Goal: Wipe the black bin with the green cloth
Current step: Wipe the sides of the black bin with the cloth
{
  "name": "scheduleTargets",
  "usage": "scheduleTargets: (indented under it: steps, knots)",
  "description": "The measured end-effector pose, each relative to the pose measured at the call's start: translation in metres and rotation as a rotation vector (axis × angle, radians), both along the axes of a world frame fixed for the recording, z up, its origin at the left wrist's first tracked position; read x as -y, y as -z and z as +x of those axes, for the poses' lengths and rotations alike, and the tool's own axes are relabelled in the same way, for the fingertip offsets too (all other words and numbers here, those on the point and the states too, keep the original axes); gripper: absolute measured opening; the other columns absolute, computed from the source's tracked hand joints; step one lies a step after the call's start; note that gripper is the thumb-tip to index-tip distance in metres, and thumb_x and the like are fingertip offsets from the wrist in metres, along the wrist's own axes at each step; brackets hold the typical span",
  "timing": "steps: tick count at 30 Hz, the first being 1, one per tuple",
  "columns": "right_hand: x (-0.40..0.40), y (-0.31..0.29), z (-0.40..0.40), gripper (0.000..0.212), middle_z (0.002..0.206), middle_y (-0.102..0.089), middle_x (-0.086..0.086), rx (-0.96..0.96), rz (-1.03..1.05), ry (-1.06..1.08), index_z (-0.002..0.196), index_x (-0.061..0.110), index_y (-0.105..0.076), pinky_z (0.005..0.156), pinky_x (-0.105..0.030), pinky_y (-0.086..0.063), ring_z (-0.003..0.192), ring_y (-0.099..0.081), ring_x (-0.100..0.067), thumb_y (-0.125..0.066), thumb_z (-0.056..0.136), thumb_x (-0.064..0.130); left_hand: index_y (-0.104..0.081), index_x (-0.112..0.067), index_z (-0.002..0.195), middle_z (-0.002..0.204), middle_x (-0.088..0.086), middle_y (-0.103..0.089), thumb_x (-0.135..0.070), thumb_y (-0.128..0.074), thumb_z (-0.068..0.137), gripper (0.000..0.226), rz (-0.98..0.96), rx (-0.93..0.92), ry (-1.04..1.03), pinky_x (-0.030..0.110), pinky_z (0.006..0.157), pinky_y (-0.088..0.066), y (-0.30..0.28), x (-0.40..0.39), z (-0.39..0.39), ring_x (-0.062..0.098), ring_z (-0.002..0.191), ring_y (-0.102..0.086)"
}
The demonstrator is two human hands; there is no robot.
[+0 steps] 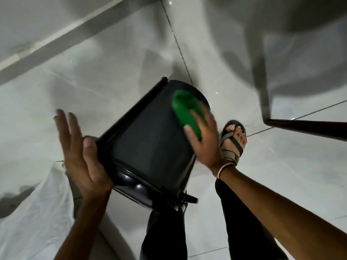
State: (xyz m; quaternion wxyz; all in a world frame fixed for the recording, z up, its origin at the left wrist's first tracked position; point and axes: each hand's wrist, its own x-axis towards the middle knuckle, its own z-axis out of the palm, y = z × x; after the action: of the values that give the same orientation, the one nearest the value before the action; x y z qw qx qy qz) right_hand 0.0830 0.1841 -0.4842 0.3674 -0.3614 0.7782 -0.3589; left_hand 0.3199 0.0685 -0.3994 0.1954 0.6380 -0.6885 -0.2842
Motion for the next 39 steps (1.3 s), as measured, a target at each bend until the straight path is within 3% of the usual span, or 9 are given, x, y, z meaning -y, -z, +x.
scheduleTargets:
  steps: [3, 6, 15, 20, 24, 27, 30, 35, 39]
  knots:
    - [0.004, 0.012, -0.023, 0.040, 0.142, -0.065, -0.002, 0.272, 0.257, 0.569, 0.148, 0.013, -0.058, 0.103, -0.005, -0.045, 0.124, -0.066, -0.015, -0.051, 0.112, 0.029, -0.034, 0.012, 0.161, 0.176, 0.017, -0.019, -0.022, -0.035, 0.108, 0.063, 0.023, -0.039, 0.245, 0.068, 0.124, -0.038, -0.019, -0.013, -0.029, 0.041, 0.168, -0.019]
    - [0.008, -0.006, -0.051, 0.028, 0.095, -0.074, 0.025, 0.276, 0.253, 0.682, 0.124, 0.032, -0.070, 0.083, -0.027, -0.058, 0.079, -0.065, 0.010, -0.050, 0.109, 0.045, -0.021, 0.009, 0.164, 0.173, 0.026, -0.021, -0.022, -0.044, 0.103, 0.073, -0.048, -0.011, 0.515, 0.049, 0.138, -0.017, -0.035, -0.029, -0.043, 0.031, 0.170, -0.012]
    - [0.007, -0.078, -0.004, 0.036, 0.153, -0.060, 0.006, 0.247, -0.043, -0.278, 0.141, 0.038, -0.058, 0.125, -0.033, -0.038, 0.147, -0.053, -0.011, -0.050, 0.107, 0.047, 0.003, -0.004, 0.171, 0.183, 0.014, 0.008, -0.078, -0.012, 0.104, 0.102, 0.287, 0.042, 0.171, 0.063, 0.137, 0.004, -0.034, -0.069, -0.068, 0.027, 0.172, 0.012]
    - [-0.018, -0.020, -0.015, 0.042, 0.139, -0.064, 0.012, 0.120, 0.249, -0.027, 0.144, 0.031, -0.061, 0.109, -0.003, -0.039, 0.134, -0.062, -0.009, -0.050, 0.108, 0.050, -0.007, 0.001, 0.170, 0.182, 0.021, -0.005, -0.074, -0.014, 0.105, 0.100, 0.268, 0.128, 0.313, 0.070, 0.134, -0.011, -0.034, -0.086, -0.068, 0.036, 0.172, -0.001]
    - [-0.036, 0.026, -0.050, 0.043, 0.136, -0.070, -0.017, 0.003, 0.841, 0.087, 0.137, 0.023, -0.067, 0.115, -0.037, -0.044, 0.130, -0.060, -0.039, -0.049, 0.108, 0.049, -0.014, 0.003, 0.168, 0.179, 0.028, -0.016, -0.074, -0.019, 0.104, 0.100, 0.214, 0.145, 0.445, 0.073, 0.129, -0.023, -0.038, -0.129, -0.065, 0.039, 0.170, -0.011]
    - [-0.042, -0.001, -0.027, 0.027, 0.140, -0.066, 0.017, 0.165, 0.454, 0.009, 0.133, 0.046, -0.064, 0.096, 0.001, -0.035, 0.128, -0.062, -0.020, -0.058, 0.107, 0.041, -0.013, -0.002, 0.171, 0.180, 0.025, -0.014, -0.075, -0.020, 0.103, 0.100, 0.201, 0.133, 0.440, 0.070, 0.129, -0.023, -0.037, -0.147, -0.053, 0.038, 0.171, -0.011]
    - [-0.079, -0.038, 0.012, 0.043, 0.165, -0.040, 0.028, 0.222, 0.088, -0.353, 0.150, 0.054, -0.046, 0.122, -0.007, -0.022, 0.156, -0.035, 0.000, -0.052, 0.108, 0.055, -0.005, -0.014, 0.174, 0.184, 0.014, -0.005, -0.079, -0.019, 0.101, 0.099, 0.179, 0.083, 0.439, 0.065, 0.132, -0.019, -0.036, -0.157, -0.038, 0.036, 0.171, -0.008]
    - [-0.051, 0.021, -0.039, 0.043, 0.146, -0.067, -0.013, 0.099, 0.577, -0.073, 0.146, 0.019, -0.062, 0.105, -0.020, -0.037, 0.139, -0.061, -0.034, -0.060, 0.107, 0.039, -0.007, -0.019, 0.174, 0.185, 0.007, -0.004, -0.083, -0.018, 0.100, 0.099, 0.158, 0.053, 0.437, 0.060, 0.134, -0.017, -0.035, -0.166, -0.035, 0.033, 0.172, -0.009]
    - [0.000, 0.013, -0.028, 0.043, 0.149, -0.066, 0.006, 0.241, 0.599, -0.267, 0.145, 0.030, -0.062, 0.117, -0.028, -0.041, 0.141, -0.060, -0.020, -0.054, 0.107, 0.048, -0.010, -0.023, 0.174, 0.184, 0.010, -0.004, -0.081, -0.019, 0.101, 0.095, 0.145, 0.049, 0.448, 0.063, 0.134, -0.019, -0.035, -0.167, -0.031, 0.037, 0.171, -0.011]
